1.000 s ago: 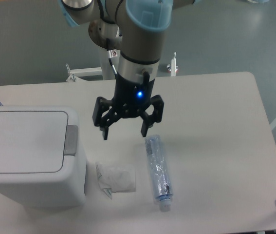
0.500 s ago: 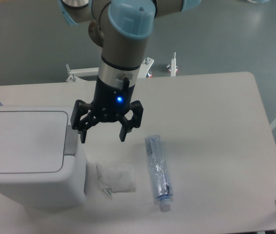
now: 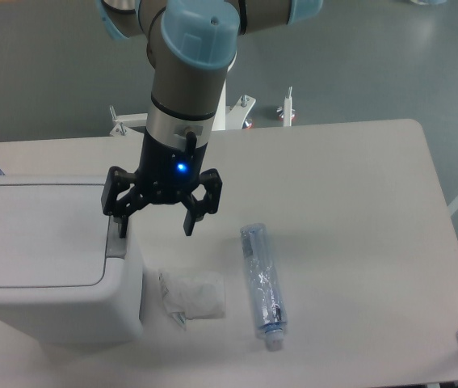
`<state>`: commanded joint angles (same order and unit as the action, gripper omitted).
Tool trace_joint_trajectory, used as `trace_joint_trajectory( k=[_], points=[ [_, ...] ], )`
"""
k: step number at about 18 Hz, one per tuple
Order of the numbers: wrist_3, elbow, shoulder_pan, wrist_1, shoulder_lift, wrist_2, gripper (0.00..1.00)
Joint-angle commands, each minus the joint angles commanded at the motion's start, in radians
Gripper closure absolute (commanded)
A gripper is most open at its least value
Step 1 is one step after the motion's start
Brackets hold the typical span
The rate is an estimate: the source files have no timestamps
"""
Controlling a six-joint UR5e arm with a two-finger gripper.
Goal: Open the trash can
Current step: 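Push the gripper finger against the lid edge to flip it open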
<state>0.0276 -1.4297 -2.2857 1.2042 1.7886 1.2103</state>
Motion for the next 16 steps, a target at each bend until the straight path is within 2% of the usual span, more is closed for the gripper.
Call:
trace_joint_trajectory(
  k=[16],
  points=[
    [0.005, -0.014, 0.000, -0.005, 0.008, 0.002, 0.00]
  ],
)
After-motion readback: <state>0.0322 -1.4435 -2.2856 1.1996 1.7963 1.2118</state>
